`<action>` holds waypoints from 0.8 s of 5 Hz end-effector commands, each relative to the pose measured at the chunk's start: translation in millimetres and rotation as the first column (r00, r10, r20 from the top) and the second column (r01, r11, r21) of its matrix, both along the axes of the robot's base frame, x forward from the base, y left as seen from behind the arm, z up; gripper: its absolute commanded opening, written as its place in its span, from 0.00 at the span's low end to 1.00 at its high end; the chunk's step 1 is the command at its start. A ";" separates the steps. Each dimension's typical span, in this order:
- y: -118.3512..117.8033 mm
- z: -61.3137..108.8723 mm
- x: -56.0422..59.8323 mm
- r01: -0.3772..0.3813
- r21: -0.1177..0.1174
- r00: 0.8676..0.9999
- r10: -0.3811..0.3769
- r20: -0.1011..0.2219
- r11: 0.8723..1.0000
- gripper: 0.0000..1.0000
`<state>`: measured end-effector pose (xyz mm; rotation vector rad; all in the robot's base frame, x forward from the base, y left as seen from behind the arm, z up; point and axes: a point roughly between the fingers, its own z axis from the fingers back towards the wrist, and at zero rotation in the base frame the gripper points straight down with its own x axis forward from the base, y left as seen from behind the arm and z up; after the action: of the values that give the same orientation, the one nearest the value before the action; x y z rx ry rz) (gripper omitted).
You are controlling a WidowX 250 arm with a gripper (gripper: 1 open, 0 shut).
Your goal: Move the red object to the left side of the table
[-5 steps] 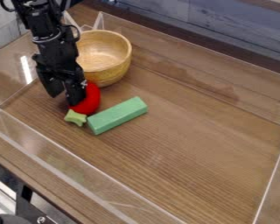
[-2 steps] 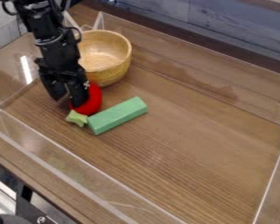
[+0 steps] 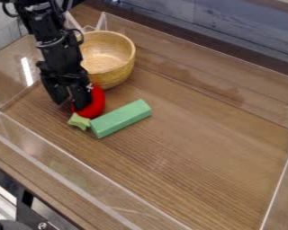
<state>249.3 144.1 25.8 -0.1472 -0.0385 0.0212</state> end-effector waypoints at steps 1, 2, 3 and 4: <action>-1.1 3.2 5.2 -0.010 0.003 1.000 0.010 0.007 1.000 1.00; -2.7 3.6 5.8 -0.014 -0.006 1.000 0.014 0.000 1.000 1.00; -4.4 4.2 6.4 -0.016 -0.014 1.000 0.016 -0.006 1.000 1.00; -5.1 1.2 7.4 -0.019 -0.014 1.000 0.019 -0.008 1.000 1.00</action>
<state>250.9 139.9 24.0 -0.1749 -0.0141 0.0415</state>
